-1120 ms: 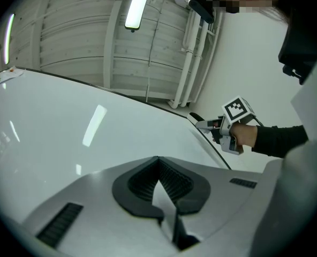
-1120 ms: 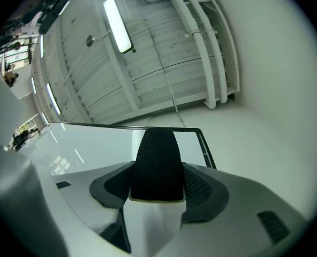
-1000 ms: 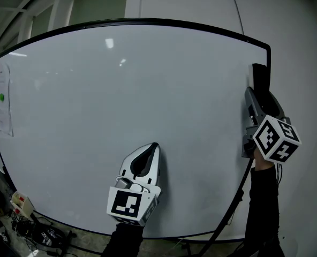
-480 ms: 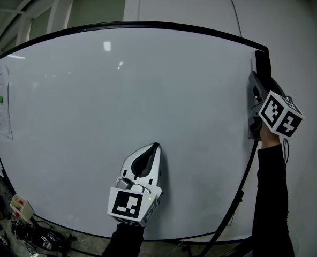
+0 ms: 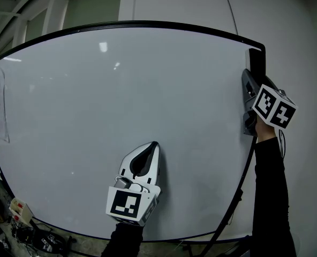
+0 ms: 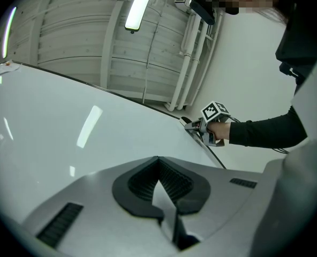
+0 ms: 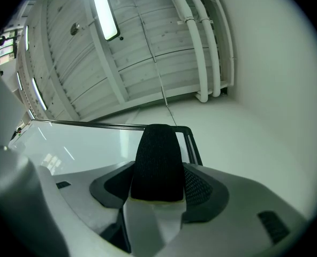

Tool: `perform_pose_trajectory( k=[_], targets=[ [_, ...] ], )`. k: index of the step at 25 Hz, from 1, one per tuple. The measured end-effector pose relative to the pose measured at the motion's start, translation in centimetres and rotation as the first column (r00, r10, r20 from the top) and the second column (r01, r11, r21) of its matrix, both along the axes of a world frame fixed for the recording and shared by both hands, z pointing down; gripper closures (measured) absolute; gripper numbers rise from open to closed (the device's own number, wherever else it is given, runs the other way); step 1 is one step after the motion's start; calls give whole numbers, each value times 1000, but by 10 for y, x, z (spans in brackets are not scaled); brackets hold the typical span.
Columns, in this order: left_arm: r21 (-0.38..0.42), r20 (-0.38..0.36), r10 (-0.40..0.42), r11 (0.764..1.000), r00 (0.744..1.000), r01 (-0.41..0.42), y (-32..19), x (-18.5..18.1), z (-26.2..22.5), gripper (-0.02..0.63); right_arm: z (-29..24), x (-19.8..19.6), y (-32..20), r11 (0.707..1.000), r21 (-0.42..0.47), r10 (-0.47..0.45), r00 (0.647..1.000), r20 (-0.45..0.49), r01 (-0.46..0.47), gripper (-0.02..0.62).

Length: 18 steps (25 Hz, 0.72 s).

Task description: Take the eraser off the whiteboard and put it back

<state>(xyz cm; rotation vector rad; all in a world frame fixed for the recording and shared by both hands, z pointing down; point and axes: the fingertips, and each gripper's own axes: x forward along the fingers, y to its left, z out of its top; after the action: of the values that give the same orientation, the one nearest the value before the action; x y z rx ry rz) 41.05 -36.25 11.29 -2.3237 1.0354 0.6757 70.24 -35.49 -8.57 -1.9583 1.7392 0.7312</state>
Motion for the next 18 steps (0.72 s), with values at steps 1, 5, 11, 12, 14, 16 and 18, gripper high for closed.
perform_pose_trajectory(
  k=[1,5,11,12,14,16,18],
  targets=[
    [3,0,2,1000,1000,-2,0,1,-1,600,0,0,0,1000,3,-4,1000,0,4,324],
    [10,0,6,1000,1000,-6,1,4,-2,600,-1,-1,-1,999,15,-29,1000,-1,29,324],
    [14,-2,11,1000,1000,-11,2,6,-2,600,0,-3,0,999,24,-39,998,-55,40,324],
    [13,-2,11,1000,1000,-11,2,6,-2,600,0,-4,0,999,25,-39,997,-62,41,324],
    [11,0,12,1000,1000,-12,2,7,-2,600,0,-4,0,999,29,-28,997,-70,30,324],
    [6,3,11,1000,1000,-11,1,8,0,600,0,-4,1,999,32,-13,997,-82,15,322],
    [-1,4,10,1000,1000,-10,1,8,2,600,1,-5,0,999,36,-8,995,-102,11,319]
  ],
)
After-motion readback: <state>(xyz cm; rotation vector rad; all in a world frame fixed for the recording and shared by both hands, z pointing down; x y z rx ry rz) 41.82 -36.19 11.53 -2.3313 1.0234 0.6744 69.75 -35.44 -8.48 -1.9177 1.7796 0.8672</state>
